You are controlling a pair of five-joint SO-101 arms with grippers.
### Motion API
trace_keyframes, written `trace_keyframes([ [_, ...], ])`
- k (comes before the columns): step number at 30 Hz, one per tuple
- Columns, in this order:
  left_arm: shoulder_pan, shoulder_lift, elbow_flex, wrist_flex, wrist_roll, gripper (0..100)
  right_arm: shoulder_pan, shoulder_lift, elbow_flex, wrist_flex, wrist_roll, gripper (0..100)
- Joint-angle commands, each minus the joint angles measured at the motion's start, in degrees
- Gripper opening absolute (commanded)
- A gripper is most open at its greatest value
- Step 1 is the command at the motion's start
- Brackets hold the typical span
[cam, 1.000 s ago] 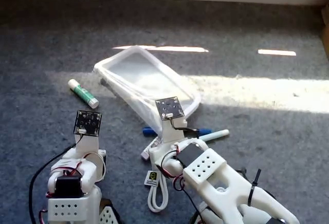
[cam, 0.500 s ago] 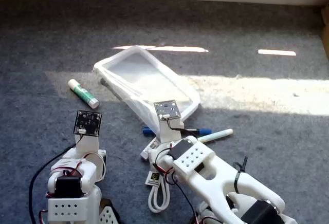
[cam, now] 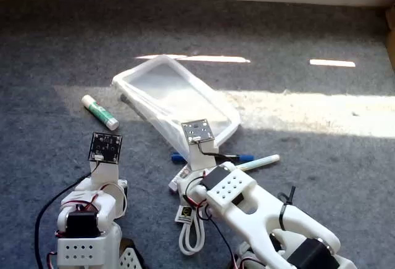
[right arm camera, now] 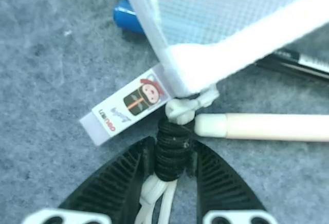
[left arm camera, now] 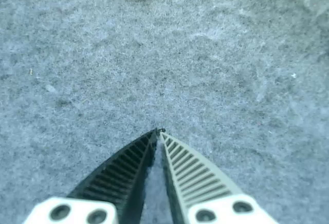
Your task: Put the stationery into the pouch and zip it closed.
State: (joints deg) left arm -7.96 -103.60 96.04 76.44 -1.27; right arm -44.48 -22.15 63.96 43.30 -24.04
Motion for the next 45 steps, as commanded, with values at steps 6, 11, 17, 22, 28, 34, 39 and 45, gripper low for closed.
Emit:
trace_keyframes([
  [6, -0.84, -0.57, 0.57, 0.35, -0.35, 1, -0.31, 1.63, -0.57, -1.19, 1.05, 10.1],
  [11, -0.84, -0.57, 0.57, 0.35, -0.35, 1, -0.31, -1.63, -0.31, -1.01, 1.05, 10.1],
  [17, -0.84, -0.57, 0.57, 0.35, -0.35, 1, -0.22, -9.98, 2.15, -0.84, 1.41, 10.4],
  [22, -0.84, -0.57, 0.66, 0.35, -0.35, 1, -0.22, -9.01, 2.42, -0.84, 1.41, 10.6],
  [28, -0.84, -0.57, 0.66, 0.35, -0.35, 1, 0.22, -8.31, 2.42, -0.84, 1.05, 10.6],
  [34, -0.84, -0.57, 0.66, 0.35, -0.35, 1, 3.03, -8.31, 2.42, -0.84, 1.41, 10.2],
  [39, -0.84, -0.57, 0.66, 0.35, -0.35, 1, 2.68, -8.31, 2.77, -0.66, 2.37, 3.6],
  [45, -0.84, -0.57, 0.66, 0.35, -0.35, 1, 3.03, -8.40, 2.42, -0.75, 8.62, 0.4],
])
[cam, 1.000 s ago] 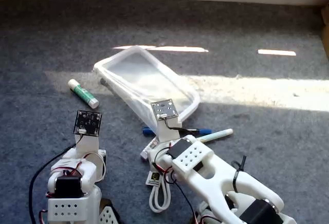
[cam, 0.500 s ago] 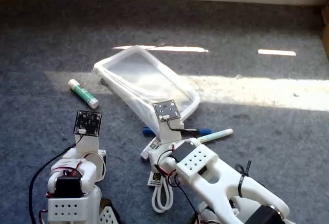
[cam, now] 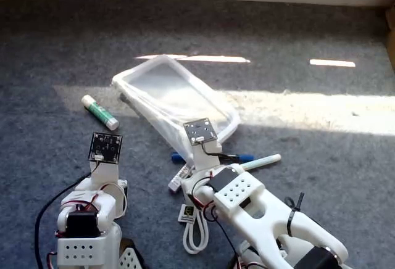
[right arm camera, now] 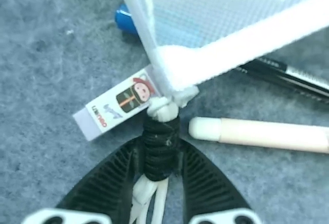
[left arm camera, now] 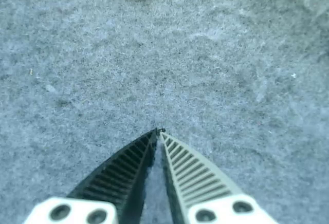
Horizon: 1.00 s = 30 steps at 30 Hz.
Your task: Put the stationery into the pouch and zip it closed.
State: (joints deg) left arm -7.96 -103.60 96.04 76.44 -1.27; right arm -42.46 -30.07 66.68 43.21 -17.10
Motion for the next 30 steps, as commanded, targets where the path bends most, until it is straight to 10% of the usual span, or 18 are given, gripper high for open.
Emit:
trace_keyframes([
  [1, -0.84, -0.57, 0.66, 0.35, -0.35, 1, 1.01, -0.48, -0.31, -0.66, 1.67, 0.4],
  [30, -0.92, -0.57, -0.92, 0.35, -0.09, 1, 0.75, -31.08, -1.19, 2.77, 17.14, 0.4],
])
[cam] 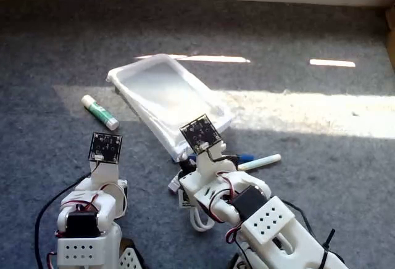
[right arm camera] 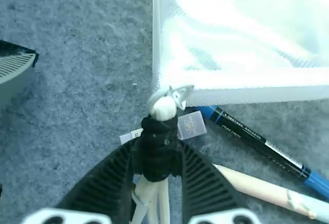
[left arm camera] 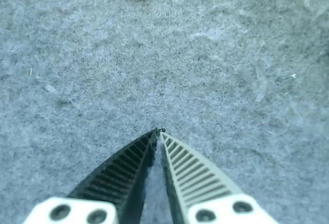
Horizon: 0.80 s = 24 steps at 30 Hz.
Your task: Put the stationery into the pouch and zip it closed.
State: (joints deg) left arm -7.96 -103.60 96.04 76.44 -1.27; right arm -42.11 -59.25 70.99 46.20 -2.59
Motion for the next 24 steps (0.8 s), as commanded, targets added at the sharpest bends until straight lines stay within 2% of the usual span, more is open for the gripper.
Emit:
trace_keyframes([
  [1, -0.92, -0.57, -0.92, 0.35, -0.09, 1, 0.40, -1.89, -6.64, -0.22, 3.43, 0.4],
  [7, -0.92, -0.57, -0.92, 0.35, -0.09, 1, 0.40, -2.07, -10.42, -0.22, 5.10, 0.4],
  [13, -0.92, -0.66, -1.89, 0.35, -0.09, 1, 0.40, -2.33, -7.43, 0.22, 5.36, 0.4],
  [18, -6.55, -0.66, -8.31, 0.70, -0.09, 1, 0.48, -2.33, -6.55, 0.22, 5.36, 0.4],
  [24, -6.73, -0.66, -11.38, -0.26, -0.09, 1, 0.31, -2.33, -6.81, 0.22, 5.45, 0.4],
])
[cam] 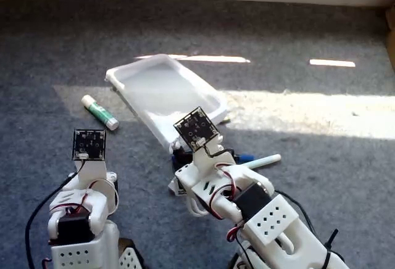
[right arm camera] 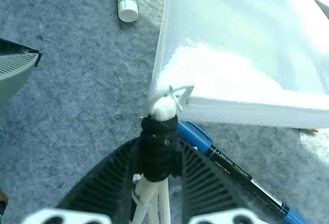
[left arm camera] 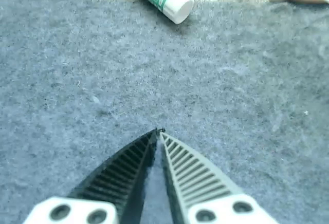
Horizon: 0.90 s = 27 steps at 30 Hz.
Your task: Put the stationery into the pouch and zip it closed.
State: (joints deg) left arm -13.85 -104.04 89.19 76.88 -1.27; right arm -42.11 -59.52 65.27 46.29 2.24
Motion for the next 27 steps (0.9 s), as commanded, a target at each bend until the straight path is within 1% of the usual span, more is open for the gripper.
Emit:
trace_keyframes([
  [1, -1.10, -0.22, -4.97, -1.67, -0.09, 1, 0.31, -2.07, -1.19, 0.13, 0.62, 0.4],
  [4, -0.84, -0.22, -5.32, -4.04, -0.09, 1, 0.31, -2.07, -1.19, -0.13, 0.62, 0.4],
  [7, -0.84, -0.22, -5.23, -8.26, -0.09, 1, 0.22, -2.07, -1.54, -0.13, 0.62, 0.4],
  [11, -0.92, -0.22, -5.32, -17.85, 0.00, 1, 0.13, -2.07, -5.41, 0.04, 0.62, 0.4],
  [13, -0.84, -0.22, -5.41, -20.84, 0.00, 1, 0.04, -2.07, -7.87, 0.04, 0.62, 0.4],
  [15, -0.84, -0.22, -6.29, -21.89, 0.09, 1, 0.04, -1.98, -10.15, 0.04, 0.62, 0.4],
  [21, -0.66, -0.13, -11.82, -21.80, 0.09, 1, 0.04, -1.98, -13.76, -0.13, 0.26, 0.4],
  [23, 0.92, -0.13, -13.41, -21.80, 0.09, 5, 0.04, -1.98, -13.49, -0.13, 0.18, 0.4],
  [25, 4.26, -0.13, -14.37, -21.63, 0.09, 13, 0.04, -1.98, -13.49, -0.13, 0.18, 0.4],
  [27, 8.31, -0.04, -14.73, -19.08, 0.09, 21, 0.04, -1.98, -13.49, -0.13, 0.18, 0.4],
])
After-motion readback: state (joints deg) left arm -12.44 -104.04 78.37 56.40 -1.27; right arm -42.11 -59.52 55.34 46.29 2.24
